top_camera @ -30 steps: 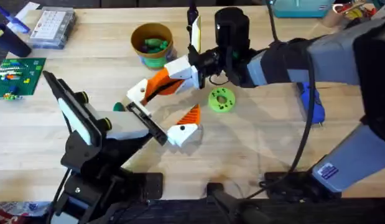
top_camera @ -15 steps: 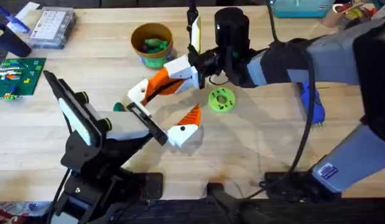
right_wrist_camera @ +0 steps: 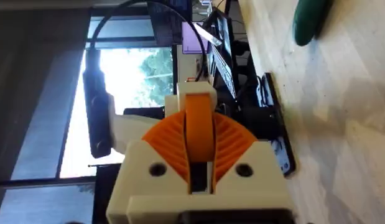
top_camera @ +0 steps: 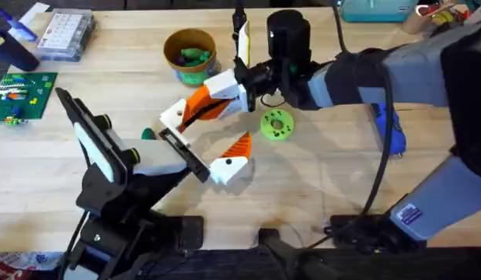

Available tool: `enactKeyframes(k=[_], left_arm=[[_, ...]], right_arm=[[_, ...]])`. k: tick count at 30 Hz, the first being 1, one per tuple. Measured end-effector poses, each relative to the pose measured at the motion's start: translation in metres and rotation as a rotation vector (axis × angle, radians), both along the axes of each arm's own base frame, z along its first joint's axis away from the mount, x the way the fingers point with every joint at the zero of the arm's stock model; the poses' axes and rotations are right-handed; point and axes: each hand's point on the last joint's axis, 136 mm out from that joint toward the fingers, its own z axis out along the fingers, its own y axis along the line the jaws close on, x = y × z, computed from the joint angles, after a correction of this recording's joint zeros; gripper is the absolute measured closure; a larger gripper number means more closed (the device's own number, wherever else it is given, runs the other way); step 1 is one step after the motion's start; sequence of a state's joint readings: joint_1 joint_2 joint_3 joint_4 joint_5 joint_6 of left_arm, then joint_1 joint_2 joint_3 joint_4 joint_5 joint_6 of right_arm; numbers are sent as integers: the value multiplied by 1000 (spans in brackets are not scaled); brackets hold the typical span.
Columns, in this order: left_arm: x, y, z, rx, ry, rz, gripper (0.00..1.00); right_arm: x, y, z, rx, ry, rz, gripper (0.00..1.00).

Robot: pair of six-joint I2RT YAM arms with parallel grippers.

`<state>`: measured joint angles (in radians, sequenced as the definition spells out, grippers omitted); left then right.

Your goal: Pick up the gripper from the table and insert it into the empty holder that is missing its gripper. Then pick up a screw, insert it into the mounting hole, and use the screwdriver to tighten it. Finally, clean up the table by picking up the vegetable and placing it into the bucket.

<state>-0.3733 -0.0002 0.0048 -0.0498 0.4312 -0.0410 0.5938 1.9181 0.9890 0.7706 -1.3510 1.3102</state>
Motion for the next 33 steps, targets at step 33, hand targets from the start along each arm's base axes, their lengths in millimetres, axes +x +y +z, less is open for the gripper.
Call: enactKeyframes(k=[33], left_arm=[[-14,-13,0,-2,-1,-103,10]], right_arm=[[-9,3,3,9,0,42,506]])
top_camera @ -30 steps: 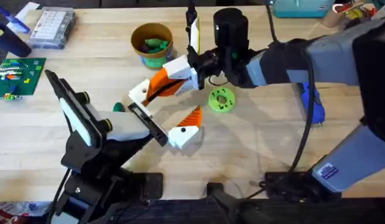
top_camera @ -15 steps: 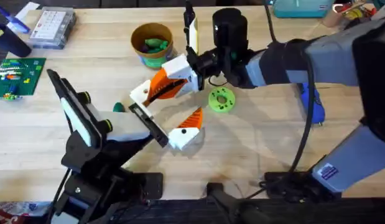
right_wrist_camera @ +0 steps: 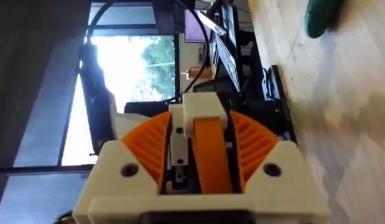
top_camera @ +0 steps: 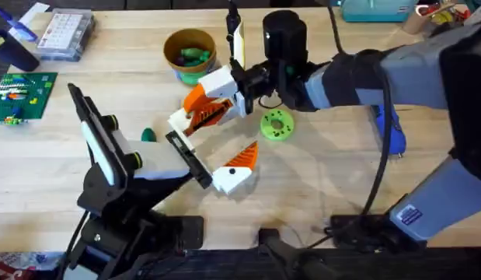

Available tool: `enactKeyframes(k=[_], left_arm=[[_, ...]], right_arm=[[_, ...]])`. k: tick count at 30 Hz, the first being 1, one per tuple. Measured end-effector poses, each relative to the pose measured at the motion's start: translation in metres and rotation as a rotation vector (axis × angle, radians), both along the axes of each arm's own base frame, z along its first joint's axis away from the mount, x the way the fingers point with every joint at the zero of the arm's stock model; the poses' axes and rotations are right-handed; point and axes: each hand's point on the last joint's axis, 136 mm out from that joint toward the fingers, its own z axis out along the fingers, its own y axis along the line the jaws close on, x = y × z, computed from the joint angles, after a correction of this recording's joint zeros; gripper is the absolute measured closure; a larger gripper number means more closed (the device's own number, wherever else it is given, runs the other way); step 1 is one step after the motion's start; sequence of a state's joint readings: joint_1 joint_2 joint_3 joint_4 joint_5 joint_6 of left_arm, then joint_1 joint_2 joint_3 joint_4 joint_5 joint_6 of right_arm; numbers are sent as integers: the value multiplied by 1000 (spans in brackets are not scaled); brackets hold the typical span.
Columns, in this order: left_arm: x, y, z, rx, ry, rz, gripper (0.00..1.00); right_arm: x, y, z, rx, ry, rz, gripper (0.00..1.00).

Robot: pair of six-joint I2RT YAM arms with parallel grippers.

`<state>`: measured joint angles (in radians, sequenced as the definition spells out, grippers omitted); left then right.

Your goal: Pick up the gripper from the table and insert it into the empty holder that is missing its gripper. Then pick up a screw, insert it into the mounting hole, and use the screwdriver to tighten it. Finally, clean up the table by picking up the vegetable and placing it into the bucket.

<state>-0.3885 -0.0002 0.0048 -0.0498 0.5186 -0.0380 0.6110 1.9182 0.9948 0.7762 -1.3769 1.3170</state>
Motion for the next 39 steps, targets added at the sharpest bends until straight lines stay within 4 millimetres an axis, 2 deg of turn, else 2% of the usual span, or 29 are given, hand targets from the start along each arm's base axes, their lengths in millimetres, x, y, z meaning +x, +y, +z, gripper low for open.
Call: enactKeyframes(k=[7,11,17,29,34,39], left_arm=[[-1,-1,0,-1,0,-10,10],[-2,-1,0,-1,0,-13,10],[-2,-1,0,-1,0,-13,10],[-2,-1,0,0,0,-13,10],[-2,-1,0,0,0,-13,10],[-2,-1,0,-1,0,-13,10]], right_arm=[[11,-6,1,2,-2,-28,243],[21,-14,1,3,-5,-57,24],[40,-28,1,10,-21,-111,7],[95,-80,1,20,-61,-282,7],[106,-93,1,20,-63,-319,7],[107,-95,1,19,-62,-325,7]])
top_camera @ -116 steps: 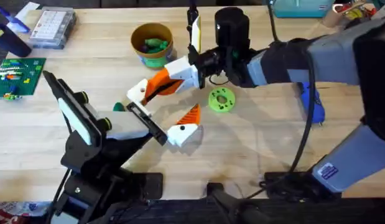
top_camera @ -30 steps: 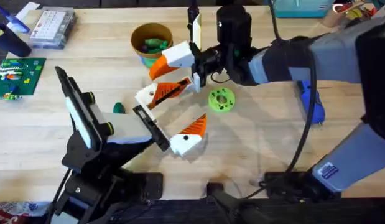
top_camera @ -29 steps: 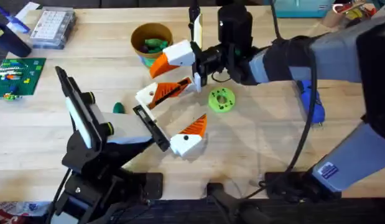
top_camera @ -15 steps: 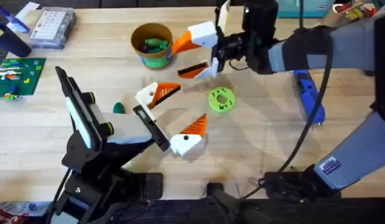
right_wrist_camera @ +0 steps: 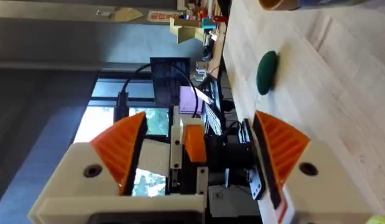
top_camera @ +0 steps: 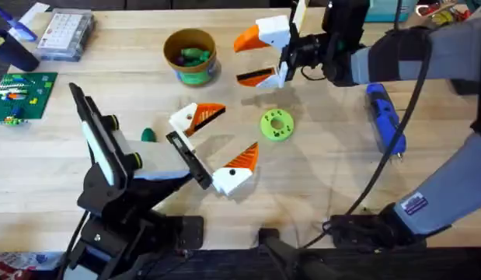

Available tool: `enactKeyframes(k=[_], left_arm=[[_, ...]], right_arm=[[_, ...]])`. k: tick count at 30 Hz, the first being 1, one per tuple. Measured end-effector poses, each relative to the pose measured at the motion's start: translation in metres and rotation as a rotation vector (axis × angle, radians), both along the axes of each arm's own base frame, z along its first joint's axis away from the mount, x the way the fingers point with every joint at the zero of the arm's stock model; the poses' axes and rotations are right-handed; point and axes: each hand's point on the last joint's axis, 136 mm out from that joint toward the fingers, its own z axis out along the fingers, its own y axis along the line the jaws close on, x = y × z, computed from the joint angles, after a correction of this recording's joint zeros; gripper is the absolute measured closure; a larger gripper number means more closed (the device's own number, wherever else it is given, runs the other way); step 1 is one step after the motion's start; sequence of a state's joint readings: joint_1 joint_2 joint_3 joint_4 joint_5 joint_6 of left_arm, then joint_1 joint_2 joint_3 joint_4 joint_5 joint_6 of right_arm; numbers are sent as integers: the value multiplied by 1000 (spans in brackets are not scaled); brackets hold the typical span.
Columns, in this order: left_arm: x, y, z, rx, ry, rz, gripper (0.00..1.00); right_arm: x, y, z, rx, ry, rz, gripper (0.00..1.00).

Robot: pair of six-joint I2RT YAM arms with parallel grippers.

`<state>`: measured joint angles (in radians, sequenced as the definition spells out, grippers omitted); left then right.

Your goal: Pick up the gripper from the table and insert it into the empty holder that is missing its gripper. Then pick up a screw, insert it into the mounting hole, and use the screwdriver to tighten it. Finally, clean up the table by picking up the vegetable and placing it into the bucket.

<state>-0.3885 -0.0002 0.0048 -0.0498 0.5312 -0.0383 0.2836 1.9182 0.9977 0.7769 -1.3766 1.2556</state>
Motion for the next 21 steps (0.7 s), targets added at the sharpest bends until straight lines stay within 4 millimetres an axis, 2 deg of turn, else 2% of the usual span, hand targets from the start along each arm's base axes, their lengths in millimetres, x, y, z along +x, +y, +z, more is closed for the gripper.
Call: enactKeyframes(k=[21], left_arm=[[0,0,0,0,0,0,10]], right_arm=[[-1,0,-5,-13,41,1,7]])
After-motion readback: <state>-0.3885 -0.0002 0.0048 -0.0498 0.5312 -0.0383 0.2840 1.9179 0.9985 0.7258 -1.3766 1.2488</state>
